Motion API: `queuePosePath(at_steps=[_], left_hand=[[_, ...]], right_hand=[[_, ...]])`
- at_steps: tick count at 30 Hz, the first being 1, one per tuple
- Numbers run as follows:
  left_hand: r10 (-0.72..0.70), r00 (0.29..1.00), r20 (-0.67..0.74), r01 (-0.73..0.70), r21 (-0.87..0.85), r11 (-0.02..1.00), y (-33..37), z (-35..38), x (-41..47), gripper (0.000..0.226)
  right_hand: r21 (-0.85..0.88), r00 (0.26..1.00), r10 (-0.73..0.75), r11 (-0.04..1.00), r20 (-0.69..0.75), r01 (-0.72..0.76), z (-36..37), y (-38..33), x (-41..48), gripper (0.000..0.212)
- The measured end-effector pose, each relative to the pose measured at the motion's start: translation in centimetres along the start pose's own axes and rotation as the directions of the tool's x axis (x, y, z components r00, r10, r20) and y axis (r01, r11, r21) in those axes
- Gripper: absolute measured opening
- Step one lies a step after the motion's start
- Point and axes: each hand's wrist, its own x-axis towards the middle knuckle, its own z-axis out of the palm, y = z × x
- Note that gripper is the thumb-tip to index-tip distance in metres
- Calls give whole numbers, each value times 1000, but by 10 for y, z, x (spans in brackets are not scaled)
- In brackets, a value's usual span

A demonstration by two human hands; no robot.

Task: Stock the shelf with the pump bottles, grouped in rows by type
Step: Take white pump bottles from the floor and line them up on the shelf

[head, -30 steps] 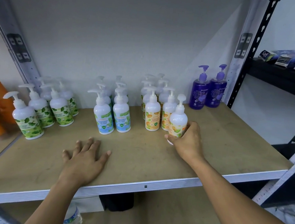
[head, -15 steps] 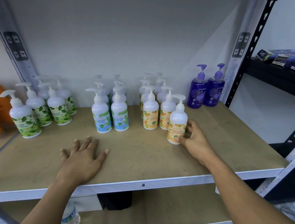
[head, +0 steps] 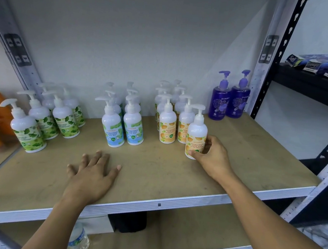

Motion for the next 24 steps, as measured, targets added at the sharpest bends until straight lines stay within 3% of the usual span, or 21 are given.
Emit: queuePosePath(at_steps=[10,24], left_hand=[[0,1000,-6,0,-1,1000,-2,1,1,77],[-1,1000,-2,1,0,1000,-1,1,1,79]], right_hand=[[42,993,-35,999,112,31,-7,1,0,50],[-13,994,-72,997,80,73,-3,4,0,53]])
